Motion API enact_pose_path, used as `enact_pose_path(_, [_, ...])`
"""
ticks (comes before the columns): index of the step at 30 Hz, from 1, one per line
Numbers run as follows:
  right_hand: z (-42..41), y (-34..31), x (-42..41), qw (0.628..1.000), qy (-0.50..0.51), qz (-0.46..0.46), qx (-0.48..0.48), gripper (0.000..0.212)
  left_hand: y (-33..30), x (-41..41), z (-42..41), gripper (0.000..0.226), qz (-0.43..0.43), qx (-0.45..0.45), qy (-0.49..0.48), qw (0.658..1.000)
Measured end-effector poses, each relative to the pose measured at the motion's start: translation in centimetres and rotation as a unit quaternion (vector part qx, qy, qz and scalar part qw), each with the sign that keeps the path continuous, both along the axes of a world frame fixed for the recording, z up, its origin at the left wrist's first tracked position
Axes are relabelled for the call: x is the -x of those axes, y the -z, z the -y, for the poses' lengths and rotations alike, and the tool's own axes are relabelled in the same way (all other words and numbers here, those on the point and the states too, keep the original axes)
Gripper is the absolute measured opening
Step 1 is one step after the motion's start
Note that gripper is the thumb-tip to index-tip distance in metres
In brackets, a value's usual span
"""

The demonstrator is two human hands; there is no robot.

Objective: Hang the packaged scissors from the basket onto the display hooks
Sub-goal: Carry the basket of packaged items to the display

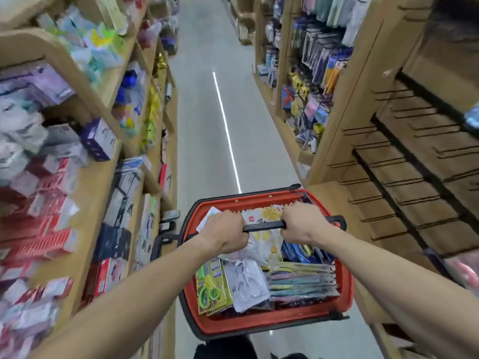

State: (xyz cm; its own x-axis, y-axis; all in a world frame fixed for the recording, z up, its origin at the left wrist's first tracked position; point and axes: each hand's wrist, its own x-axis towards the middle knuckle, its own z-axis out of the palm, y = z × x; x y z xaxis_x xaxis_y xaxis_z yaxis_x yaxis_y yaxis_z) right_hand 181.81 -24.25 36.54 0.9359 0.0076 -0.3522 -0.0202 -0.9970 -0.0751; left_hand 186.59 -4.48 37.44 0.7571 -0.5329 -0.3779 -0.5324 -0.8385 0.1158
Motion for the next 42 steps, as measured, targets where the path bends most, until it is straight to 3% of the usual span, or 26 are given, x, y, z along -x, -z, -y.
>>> enact_pose_path(10, [9.0, 2.6, -20.2, 0.987, 0.148, -0.055, -0.02, 0.01, 2.5, -25.9, 11.8, 0.015, -0.035, -0.049, 0.153, 0.986])
enact_pose_path(14, [13.2, 5.3, -26.8, 0.972, 0.221, -0.064, -0.051, 0.024, 4.3, -34.9, 17.9, 0.015, -0.029, -0.081, 0.214, 0.973])
enact_pose_path(19, [18.0, 10.3, -34.3, 0.941, 0.309, -0.078, -0.11, 0.013, 8.3, -44.5, 25.5, 0.026, -0.027, -0.125, 0.263, 0.956])
enact_pose_path(25, [20.4, 15.7, -40.9, 0.886, 0.421, -0.101, -0.167, 0.008, 13.7, -53.0, 32.1, 0.028, -0.033, -0.178, 0.354, 0.918])
enact_pose_path(28, [21.1, 18.9, -44.1, 0.854, 0.474, -0.114, -0.184, 0.024, 17.6, -57.2, 35.2, 0.027, -0.037, -0.191, 0.4, 0.895])
enact_pose_path(32, [23.2, 24.5, -48.0, 0.81, 0.539, -0.112, -0.204, 0.016, 24.0, -61.8, 39.5, 0.03, -0.037, -0.187, 0.454, 0.871])
enact_pose_path(42, [26.3, 40.2, -53.8, 0.761, 0.603, -0.118, -0.21, 0.019, 40.2, -68.6, 46.3, 0.034, -0.046, -0.188, 0.535, 0.822])
